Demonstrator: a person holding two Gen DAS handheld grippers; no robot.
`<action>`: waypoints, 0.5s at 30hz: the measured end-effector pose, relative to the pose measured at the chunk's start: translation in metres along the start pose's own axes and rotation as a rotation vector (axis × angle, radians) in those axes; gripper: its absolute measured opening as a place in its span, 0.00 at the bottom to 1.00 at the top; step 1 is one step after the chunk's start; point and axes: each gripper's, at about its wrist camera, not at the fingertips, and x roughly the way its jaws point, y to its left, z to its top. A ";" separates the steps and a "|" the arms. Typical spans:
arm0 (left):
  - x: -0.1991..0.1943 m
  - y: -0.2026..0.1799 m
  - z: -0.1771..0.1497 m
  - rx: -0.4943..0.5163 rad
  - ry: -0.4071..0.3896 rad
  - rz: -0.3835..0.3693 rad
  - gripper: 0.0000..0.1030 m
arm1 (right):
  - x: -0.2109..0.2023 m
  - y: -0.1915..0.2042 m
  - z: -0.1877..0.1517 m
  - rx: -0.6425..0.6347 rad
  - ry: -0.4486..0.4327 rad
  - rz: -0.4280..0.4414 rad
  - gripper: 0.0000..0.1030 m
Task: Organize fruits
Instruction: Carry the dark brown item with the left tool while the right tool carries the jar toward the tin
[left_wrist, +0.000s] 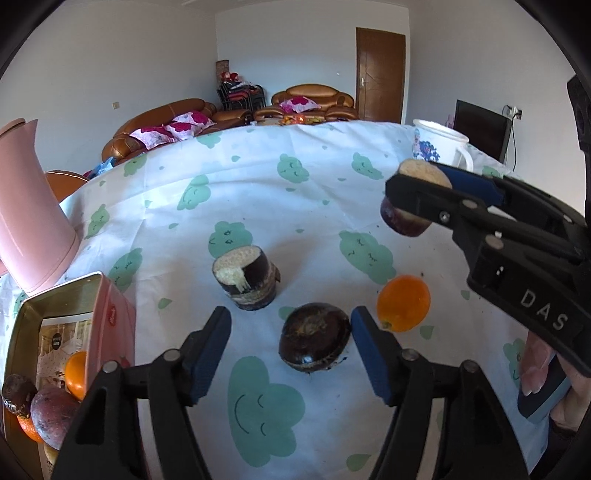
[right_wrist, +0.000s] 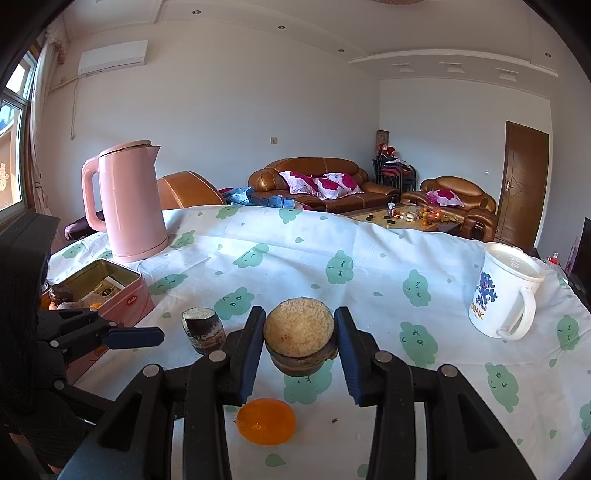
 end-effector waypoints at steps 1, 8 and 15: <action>0.004 0.000 0.000 -0.002 0.022 -0.007 0.68 | 0.000 0.000 0.000 0.000 0.000 0.000 0.39; 0.013 0.001 -0.002 -0.014 0.074 -0.040 0.44 | -0.001 0.000 0.000 0.001 -0.002 0.000 0.39; 0.001 0.001 -0.003 -0.014 0.024 -0.045 0.44 | -0.002 0.001 0.000 0.002 -0.010 -0.001 0.39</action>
